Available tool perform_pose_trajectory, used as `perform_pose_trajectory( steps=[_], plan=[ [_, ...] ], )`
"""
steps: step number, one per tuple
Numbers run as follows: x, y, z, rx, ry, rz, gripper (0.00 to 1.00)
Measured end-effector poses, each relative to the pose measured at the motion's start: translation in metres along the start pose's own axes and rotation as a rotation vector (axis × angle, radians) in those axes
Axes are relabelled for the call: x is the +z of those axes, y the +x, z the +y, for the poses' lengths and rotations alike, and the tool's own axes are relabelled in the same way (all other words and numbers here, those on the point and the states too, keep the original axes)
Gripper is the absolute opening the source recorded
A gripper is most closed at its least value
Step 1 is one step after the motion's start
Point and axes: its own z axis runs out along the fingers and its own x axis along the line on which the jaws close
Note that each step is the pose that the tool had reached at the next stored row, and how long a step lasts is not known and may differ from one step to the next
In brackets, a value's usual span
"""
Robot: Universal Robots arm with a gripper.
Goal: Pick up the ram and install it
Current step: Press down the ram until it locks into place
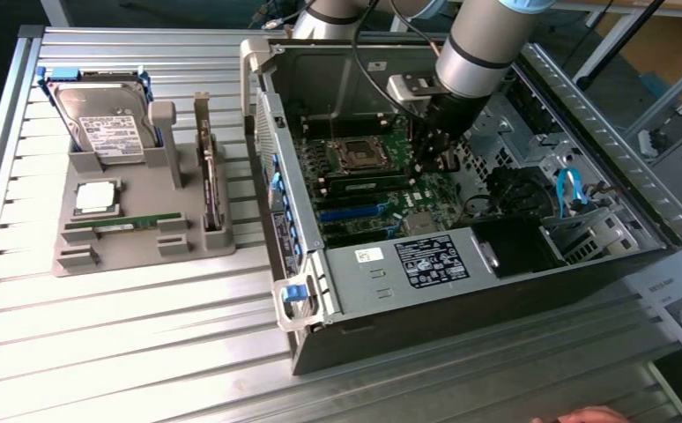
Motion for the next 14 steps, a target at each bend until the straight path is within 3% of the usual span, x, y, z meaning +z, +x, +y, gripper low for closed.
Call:
perform_pose_trajectory(
  steps=[14],
  plan=[
    [-0.0026, -0.0001, 0.0000, 0.000, 0.0000, -0.0002, 0.10]
  ],
)
